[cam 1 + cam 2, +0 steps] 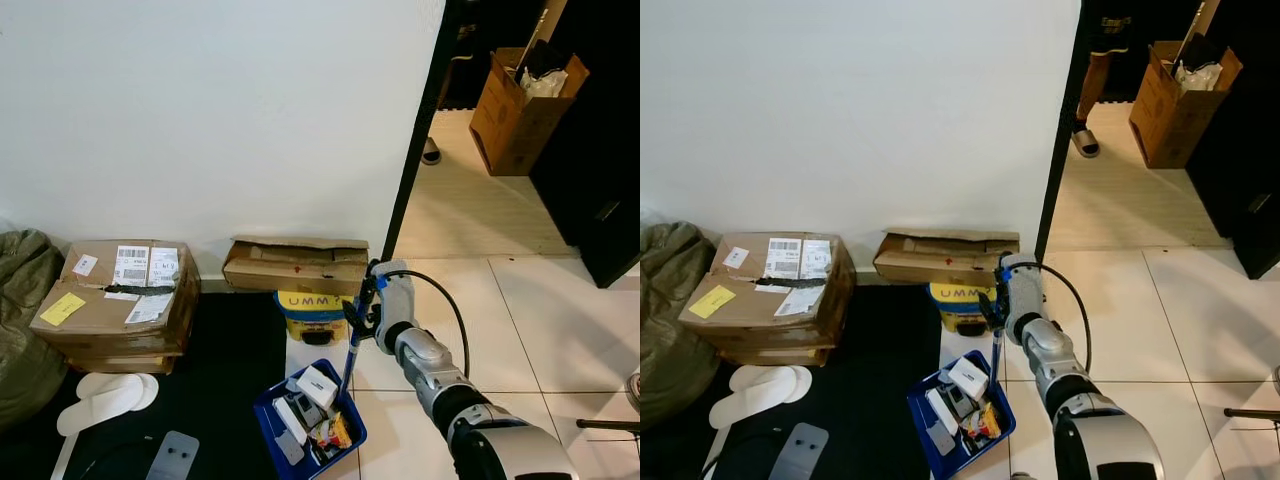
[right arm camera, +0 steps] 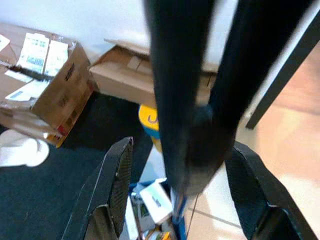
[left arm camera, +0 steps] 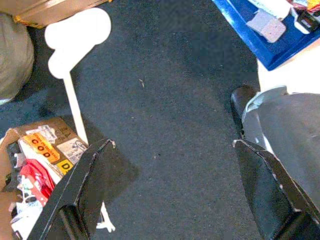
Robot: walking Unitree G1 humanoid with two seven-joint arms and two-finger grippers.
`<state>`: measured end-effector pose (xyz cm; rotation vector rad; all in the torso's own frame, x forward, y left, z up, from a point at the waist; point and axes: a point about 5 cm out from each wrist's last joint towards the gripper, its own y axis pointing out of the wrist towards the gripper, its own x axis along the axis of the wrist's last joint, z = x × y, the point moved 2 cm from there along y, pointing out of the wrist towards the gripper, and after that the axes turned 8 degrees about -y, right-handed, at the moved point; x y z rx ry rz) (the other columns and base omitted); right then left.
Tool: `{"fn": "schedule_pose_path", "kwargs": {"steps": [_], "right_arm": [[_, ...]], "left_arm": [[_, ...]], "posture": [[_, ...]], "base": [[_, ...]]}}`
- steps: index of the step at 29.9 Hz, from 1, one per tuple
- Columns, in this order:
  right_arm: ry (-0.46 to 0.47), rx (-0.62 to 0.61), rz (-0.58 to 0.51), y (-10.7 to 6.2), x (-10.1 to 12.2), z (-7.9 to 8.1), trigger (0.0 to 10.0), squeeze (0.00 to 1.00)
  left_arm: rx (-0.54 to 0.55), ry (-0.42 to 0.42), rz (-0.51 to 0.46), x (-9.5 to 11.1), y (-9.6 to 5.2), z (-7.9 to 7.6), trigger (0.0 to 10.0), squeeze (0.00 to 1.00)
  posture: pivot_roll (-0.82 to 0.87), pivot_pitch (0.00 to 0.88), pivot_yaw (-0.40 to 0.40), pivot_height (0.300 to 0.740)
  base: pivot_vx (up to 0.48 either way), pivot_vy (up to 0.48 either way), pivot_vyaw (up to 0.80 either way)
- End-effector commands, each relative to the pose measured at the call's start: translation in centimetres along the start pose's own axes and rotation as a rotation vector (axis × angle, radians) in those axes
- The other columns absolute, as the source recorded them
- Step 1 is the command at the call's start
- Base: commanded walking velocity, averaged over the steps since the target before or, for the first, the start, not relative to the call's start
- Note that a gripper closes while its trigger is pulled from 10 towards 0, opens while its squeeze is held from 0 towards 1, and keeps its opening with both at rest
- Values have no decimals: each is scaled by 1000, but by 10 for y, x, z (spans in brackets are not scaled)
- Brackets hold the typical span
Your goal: Sweep floor
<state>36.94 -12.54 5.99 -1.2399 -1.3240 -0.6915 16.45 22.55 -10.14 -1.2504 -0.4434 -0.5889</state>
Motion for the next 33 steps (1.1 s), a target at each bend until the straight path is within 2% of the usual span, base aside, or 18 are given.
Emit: {"fn": "schedule_pose_path", "kwargs": {"steps": [1,21,28,30,32,33], "right_arm": [[-5,-16,-20,1,4,-1,0,0],[8,-50,-48,-1,8,-13,0,0],[111,-110,-17,-6,-2,-28,0,0],[227,-124,-25,-9,-5,-37,0,0],[227,-124,-25,-9,-5,-37,0,0],[277,-127,-33,-10,-6,-40,0,0]], "left_arm": [[24,5,30,-12,-4,9,10000,0],[10,16,24,-10,-3,8,10000,0],[7,17,26,-12,-4,8,10000,0],[5,17,28,-13,-4,7,10000,0],[5,17,28,-13,-4,7,10000,0],[4,16,29,-13,-4,7,10000,0]], "posture": [[70,214,36,740],[58,219,67,740],[54,215,65,740],[52,210,64,740],[52,210,64,740],[50,208,64,740]], "base": [[0,0,0],[0,0,0],[0,0,0],[0,0,0],[0,0,0],[0,0,0]]}}
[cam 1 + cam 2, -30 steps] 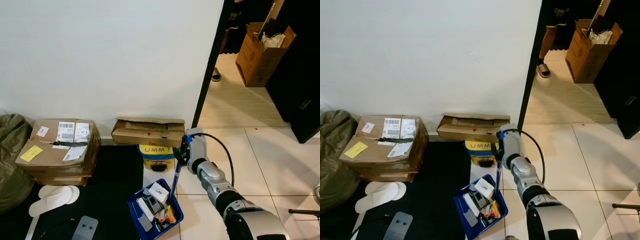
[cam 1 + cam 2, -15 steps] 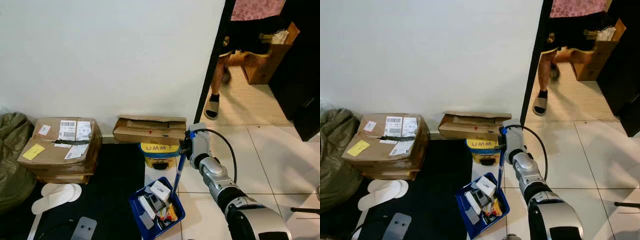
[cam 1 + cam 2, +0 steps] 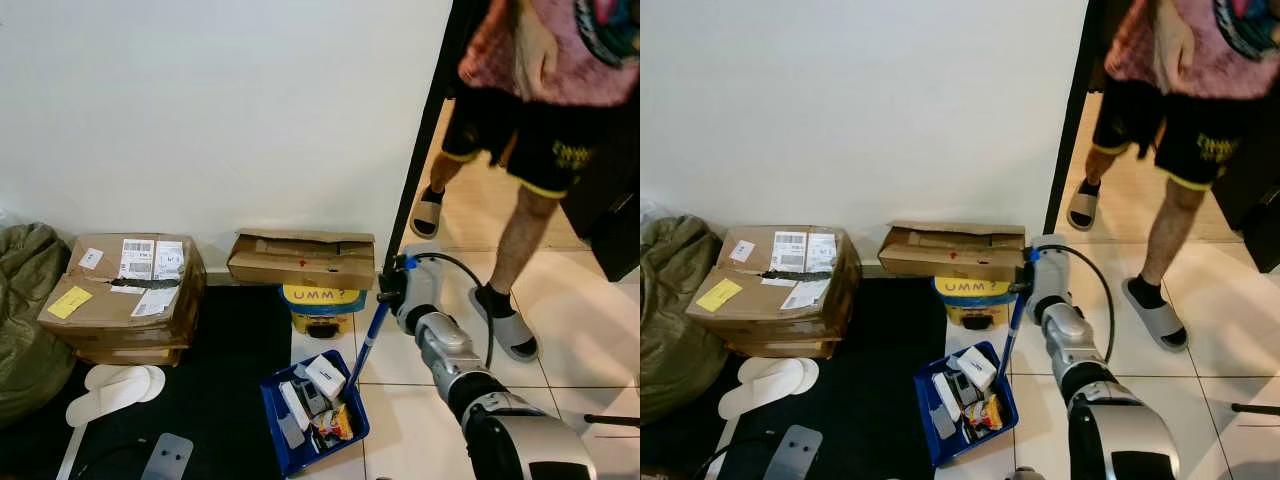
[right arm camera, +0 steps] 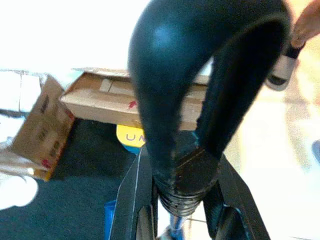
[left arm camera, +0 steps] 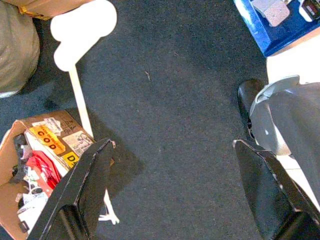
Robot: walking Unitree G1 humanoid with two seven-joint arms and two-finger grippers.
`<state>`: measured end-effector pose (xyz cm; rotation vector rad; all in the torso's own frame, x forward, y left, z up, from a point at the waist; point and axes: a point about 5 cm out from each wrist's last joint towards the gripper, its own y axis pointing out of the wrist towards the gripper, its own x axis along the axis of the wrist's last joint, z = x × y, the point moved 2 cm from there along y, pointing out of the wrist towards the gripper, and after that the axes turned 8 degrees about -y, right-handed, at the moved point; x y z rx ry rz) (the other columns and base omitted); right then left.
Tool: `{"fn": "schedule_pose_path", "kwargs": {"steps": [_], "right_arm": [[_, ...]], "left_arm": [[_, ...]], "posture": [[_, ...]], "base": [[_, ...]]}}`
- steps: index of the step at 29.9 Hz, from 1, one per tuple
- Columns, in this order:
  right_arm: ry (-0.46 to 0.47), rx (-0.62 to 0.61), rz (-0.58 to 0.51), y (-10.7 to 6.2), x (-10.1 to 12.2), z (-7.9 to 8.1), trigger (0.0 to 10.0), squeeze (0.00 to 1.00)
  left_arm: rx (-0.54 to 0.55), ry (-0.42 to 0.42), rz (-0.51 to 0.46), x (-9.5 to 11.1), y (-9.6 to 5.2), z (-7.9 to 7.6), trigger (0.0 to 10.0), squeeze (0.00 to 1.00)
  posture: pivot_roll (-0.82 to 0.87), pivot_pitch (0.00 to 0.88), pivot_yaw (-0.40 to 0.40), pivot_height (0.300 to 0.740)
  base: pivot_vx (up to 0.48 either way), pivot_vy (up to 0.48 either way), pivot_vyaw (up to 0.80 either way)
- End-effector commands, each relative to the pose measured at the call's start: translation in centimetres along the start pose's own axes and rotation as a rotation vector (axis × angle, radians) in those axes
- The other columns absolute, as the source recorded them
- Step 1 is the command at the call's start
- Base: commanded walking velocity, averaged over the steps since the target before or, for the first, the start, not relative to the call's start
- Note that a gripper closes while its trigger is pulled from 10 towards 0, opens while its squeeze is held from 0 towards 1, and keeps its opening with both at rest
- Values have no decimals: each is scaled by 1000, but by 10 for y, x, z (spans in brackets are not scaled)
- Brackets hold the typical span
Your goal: Sweep floor
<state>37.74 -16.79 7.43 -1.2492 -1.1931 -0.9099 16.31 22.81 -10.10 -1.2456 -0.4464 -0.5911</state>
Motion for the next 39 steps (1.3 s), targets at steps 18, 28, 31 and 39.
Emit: {"fn": "schedule_pose_path", "kwargs": {"steps": [18,28,31,39], "right_arm": [[255,-22,-14,-8,-13,-9,0,0],[288,22,-25,-5,-13,8,10000,0],[389,68,-63,-2,-6,20,10000,0],[436,106,-90,3,3,35,10000,0]], "left_arm": [[-12,21,32,-6,-1,-1,10000,0],[-15,-11,31,0,1,-8,10000,0],[-18,-18,45,-2,1,-12,10000,0],[-19,-22,66,-3,1,-13,10000,0]], "posture": [[21,175,56,740],[17,120,13,740],[17,70,3,740],[20,32,2,740]], "base": [[0,0,0],[0,0,0],[0,0,800],[0,0,800]]}}
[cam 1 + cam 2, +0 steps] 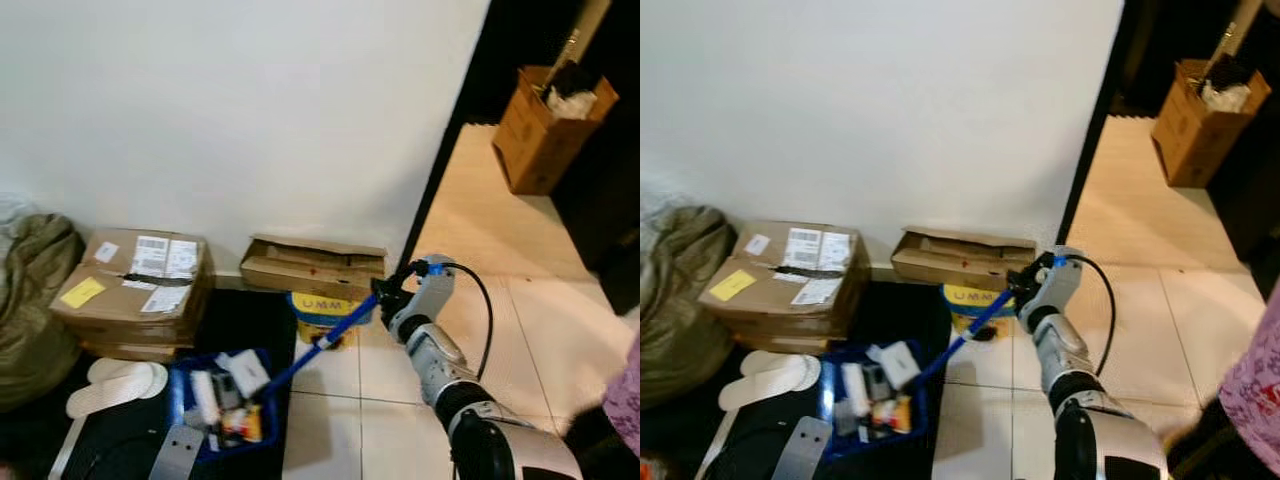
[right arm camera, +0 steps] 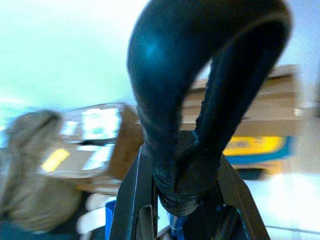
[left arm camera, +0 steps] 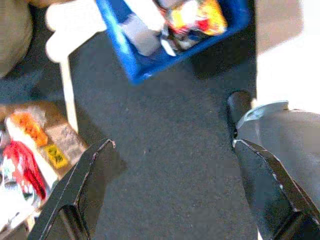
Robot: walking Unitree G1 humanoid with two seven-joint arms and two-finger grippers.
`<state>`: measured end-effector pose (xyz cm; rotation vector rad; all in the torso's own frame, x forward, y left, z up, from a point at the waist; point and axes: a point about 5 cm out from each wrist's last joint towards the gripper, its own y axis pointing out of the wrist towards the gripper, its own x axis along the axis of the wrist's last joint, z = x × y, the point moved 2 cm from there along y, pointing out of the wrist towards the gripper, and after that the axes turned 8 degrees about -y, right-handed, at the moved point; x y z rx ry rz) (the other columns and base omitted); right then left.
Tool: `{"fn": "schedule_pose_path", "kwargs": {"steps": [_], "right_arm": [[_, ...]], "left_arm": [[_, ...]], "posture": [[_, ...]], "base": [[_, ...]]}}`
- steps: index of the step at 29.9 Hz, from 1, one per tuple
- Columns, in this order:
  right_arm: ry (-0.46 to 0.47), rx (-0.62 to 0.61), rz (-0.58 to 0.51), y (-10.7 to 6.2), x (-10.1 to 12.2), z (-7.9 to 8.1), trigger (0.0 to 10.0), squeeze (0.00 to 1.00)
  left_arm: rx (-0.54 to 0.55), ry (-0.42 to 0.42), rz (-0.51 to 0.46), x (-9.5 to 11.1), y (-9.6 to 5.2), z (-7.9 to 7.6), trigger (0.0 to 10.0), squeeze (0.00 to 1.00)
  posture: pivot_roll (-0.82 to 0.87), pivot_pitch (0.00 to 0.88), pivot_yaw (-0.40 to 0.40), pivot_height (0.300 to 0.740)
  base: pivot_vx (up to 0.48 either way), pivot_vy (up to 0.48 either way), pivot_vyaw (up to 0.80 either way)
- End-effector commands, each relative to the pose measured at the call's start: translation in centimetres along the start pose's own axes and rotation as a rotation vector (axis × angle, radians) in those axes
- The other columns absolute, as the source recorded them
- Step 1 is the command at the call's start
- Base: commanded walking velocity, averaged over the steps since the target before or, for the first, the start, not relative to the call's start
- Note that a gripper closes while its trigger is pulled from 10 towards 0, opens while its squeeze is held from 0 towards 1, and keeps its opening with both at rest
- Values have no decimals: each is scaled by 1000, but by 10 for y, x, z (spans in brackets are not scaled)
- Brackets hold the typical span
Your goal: Sweep floor
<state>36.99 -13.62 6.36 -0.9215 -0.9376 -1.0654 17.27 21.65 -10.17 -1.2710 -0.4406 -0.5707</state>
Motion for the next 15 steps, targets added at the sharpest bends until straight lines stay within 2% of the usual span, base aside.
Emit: {"fn": "schedule_pose_path", "kwargs": {"steps": [1,15], "right_arm": [[38,28,-43,5,9,8,10000,0],[46,42,-44,6,8,15,10000,0]], "left_arm": [[-1,-14,50,-13,-3,-1,10000,0],[-24,-41,84,-16,-3,-4,10000,0]], "posture": [[21,25,1,740],[16,0,2,740]], "base": [[0,0,800],[0,0,800]]}}
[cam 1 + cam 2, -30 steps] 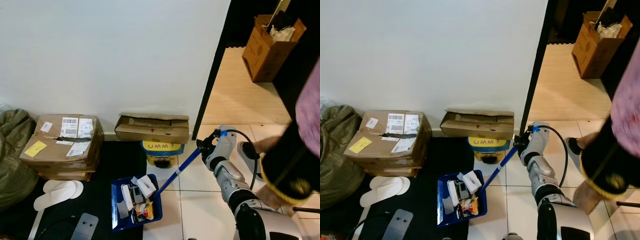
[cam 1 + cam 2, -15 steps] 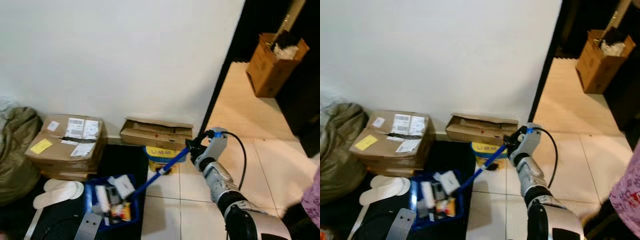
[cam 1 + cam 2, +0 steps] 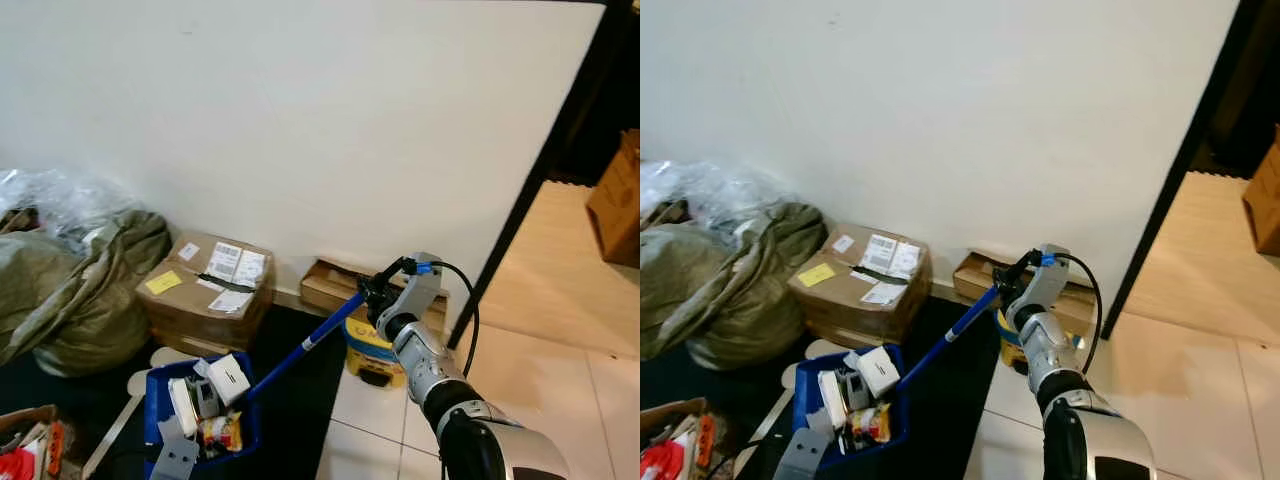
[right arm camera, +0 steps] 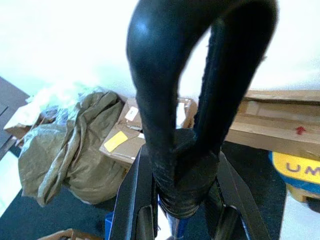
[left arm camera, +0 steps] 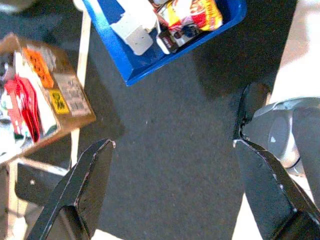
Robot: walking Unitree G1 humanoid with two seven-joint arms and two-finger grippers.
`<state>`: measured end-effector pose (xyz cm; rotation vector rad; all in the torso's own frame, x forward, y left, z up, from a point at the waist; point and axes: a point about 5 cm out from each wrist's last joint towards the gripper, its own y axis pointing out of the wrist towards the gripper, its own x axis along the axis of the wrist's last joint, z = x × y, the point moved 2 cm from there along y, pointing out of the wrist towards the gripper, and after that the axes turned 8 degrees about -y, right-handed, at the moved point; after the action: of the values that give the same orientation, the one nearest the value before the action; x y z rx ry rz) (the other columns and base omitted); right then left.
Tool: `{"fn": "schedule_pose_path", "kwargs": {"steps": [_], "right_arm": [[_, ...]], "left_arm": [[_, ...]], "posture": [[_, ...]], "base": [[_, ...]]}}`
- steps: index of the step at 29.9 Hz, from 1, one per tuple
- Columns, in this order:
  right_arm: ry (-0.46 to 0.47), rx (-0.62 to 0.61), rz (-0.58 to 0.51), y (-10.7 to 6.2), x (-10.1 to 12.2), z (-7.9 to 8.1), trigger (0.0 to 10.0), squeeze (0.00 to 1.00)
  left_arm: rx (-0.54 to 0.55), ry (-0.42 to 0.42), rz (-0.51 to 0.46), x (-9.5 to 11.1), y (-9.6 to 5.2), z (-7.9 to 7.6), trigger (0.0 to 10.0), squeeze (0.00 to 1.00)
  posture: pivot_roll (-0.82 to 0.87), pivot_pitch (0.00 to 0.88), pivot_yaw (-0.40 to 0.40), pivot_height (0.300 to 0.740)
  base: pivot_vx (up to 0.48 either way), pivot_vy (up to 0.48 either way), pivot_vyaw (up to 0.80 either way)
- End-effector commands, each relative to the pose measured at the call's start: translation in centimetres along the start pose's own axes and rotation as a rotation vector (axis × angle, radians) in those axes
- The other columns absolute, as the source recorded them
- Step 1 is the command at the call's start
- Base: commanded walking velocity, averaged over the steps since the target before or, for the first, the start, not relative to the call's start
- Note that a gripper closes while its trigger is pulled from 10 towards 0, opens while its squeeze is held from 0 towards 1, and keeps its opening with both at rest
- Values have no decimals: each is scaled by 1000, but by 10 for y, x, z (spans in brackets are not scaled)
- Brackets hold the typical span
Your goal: Sweep floor
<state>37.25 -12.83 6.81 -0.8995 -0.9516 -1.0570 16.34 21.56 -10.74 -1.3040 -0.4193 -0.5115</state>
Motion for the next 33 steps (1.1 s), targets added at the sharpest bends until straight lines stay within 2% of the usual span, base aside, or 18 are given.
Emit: {"fn": "schedule_pose_path", "kwargs": {"steps": [1,11,17,33], "right_arm": [[46,18,-39,3,5,6,10000,0],[64,7,-34,1,1,6,10000,0],[64,-16,-4,-6,-11,-1,10000,0],[50,-47,-15,-12,-10,-15,10000,0]], "left_arm": [[-11,-18,30,-6,-1,-2,10000,0],[-35,-25,45,-8,-1,-5,10000,0],[-62,-32,63,-12,-3,-11,10000,0],[-102,-23,75,-14,-3,-18,10000,0]], "posture": [[16,0,2,740],[13,0,2,740],[-7,0,-1,740],[-63,11,14,740]], "base": [[0,0,800],[0,0,800],[0,0,800],[0,0,800]]}}
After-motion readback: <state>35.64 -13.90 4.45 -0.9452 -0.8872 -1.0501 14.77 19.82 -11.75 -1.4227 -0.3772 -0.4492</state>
